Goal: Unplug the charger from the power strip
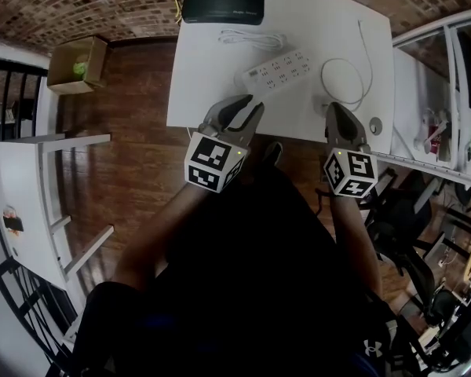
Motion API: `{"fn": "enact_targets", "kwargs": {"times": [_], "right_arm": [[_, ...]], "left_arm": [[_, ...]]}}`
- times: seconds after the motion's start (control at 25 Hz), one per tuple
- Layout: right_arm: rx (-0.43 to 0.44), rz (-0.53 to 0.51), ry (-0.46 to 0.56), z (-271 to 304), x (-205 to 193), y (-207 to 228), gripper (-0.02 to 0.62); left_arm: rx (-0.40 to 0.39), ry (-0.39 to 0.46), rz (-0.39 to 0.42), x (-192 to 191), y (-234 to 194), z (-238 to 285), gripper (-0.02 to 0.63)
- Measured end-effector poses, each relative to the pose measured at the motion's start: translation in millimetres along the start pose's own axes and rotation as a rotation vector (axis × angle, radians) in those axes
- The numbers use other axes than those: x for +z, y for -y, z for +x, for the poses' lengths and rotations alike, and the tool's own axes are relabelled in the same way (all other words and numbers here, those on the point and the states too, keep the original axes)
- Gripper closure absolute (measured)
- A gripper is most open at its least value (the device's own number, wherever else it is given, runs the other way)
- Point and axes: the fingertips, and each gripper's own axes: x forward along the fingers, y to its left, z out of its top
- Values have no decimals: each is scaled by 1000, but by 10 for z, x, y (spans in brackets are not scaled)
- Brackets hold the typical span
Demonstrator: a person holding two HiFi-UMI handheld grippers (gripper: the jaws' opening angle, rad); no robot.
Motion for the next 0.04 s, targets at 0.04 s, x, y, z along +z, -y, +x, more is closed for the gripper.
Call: {"fn": "enact_targets", "kwargs": {"times": [0.04], "right_arm": [[2, -4, 0, 6, 5, 10, 584]], "left_arm": [[1, 6, 1, 15, 0, 15, 509]]}}
